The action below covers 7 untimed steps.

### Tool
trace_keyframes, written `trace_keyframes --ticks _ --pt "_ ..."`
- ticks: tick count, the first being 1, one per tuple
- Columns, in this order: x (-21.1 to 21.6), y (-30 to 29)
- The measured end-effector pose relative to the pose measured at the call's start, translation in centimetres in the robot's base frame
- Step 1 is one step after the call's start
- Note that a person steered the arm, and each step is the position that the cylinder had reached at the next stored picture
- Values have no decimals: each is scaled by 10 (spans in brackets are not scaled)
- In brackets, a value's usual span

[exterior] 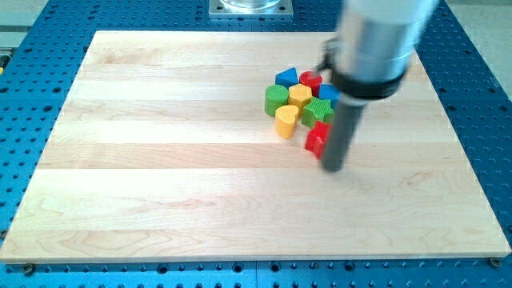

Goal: Move the red star into the yellow heart

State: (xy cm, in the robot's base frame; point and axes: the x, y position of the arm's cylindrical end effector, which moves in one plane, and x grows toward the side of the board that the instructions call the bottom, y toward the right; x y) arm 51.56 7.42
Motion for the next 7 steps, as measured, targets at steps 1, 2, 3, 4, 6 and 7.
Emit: trace_keyframes --ticks 1,2,3,4,6,7 --pt "17 -5" --pt "-10 83" --pt "-26 37" --pt "-40 26" --pt "-9 22" --pt "-16 -5"
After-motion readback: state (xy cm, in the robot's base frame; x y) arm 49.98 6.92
